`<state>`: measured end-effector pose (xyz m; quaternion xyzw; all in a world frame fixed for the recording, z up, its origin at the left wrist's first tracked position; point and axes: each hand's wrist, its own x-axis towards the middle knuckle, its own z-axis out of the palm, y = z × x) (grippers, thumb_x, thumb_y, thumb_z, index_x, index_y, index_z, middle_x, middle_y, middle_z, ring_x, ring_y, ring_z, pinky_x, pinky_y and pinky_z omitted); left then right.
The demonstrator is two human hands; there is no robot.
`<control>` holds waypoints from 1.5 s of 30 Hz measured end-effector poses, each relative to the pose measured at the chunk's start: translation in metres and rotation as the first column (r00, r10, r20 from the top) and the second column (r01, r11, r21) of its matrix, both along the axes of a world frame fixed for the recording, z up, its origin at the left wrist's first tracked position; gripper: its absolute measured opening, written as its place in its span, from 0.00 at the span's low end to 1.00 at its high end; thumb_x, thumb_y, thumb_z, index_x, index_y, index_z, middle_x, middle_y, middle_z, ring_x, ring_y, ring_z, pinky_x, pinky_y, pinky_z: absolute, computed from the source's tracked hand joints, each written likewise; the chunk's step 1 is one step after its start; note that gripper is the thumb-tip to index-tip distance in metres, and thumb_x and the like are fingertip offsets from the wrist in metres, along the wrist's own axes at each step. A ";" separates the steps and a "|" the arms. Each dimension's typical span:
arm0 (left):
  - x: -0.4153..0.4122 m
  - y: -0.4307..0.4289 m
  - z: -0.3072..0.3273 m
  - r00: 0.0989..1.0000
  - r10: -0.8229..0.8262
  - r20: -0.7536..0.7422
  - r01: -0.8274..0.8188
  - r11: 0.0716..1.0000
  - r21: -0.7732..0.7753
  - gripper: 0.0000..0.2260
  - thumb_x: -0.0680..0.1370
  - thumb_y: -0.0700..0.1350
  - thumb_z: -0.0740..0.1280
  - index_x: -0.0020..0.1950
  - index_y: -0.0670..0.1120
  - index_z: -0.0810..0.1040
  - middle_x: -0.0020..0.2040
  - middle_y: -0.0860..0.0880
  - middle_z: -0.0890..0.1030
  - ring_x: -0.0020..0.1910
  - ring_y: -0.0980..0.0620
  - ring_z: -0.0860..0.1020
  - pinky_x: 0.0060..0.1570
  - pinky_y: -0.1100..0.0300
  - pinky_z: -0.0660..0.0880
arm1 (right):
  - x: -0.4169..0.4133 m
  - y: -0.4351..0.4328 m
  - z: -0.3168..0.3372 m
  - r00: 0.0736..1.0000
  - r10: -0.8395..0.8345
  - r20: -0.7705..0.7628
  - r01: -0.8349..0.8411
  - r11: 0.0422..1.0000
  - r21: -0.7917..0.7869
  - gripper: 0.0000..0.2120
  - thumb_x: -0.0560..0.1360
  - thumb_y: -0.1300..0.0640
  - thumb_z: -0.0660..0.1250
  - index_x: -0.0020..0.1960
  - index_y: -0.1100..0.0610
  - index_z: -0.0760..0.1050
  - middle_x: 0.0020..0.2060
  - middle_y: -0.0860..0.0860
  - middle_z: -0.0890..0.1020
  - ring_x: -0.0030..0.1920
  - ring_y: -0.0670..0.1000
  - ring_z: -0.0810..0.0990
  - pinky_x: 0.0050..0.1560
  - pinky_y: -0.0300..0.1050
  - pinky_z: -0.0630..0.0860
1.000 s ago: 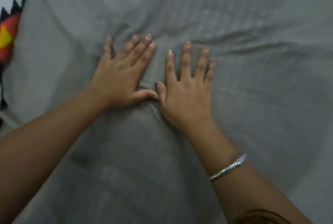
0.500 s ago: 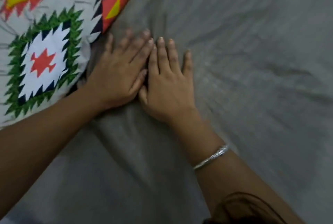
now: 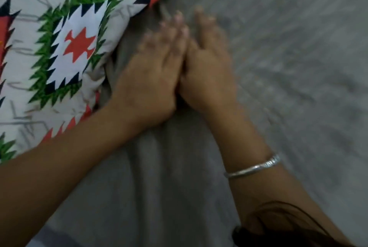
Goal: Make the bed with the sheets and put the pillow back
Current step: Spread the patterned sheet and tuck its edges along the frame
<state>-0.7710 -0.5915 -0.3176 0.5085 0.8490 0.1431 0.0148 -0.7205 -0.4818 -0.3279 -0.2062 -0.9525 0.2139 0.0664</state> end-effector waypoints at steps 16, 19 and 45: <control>0.094 -0.131 -0.009 0.964 0.266 0.004 -0.260 0.946 -0.195 0.33 0.75 0.54 0.56 0.73 0.33 0.59 0.73 0.34 0.62 0.72 0.37 0.62 0.70 0.44 0.58 | 0.040 -0.087 -0.001 0.891 0.353 0.286 -0.393 0.915 0.096 0.33 0.78 0.41 0.51 0.77 0.54 0.49 0.77 0.55 0.49 0.76 0.58 0.45 0.72 0.62 0.39; 0.125 -0.153 -0.020 0.938 0.345 -0.026 -0.337 0.896 -0.290 0.35 0.76 0.60 0.53 0.75 0.39 0.58 0.75 0.40 0.60 0.73 0.39 0.60 0.70 0.44 0.55 | 0.072 -0.095 -0.011 0.923 0.237 0.304 -0.309 0.926 0.216 0.38 0.74 0.36 0.51 0.77 0.56 0.50 0.76 0.61 0.50 0.76 0.63 0.46 0.71 0.64 0.41; 0.178 -0.244 -0.033 0.722 0.684 0.105 -0.691 0.721 0.051 0.22 0.79 0.47 0.54 0.69 0.38 0.68 0.66 0.34 0.69 0.64 0.35 0.69 0.61 0.44 0.69 | 0.116 -0.191 -0.006 0.848 0.461 0.262 -0.512 0.841 0.175 0.40 0.72 0.31 0.52 0.77 0.50 0.51 0.77 0.58 0.49 0.76 0.62 0.45 0.72 0.64 0.42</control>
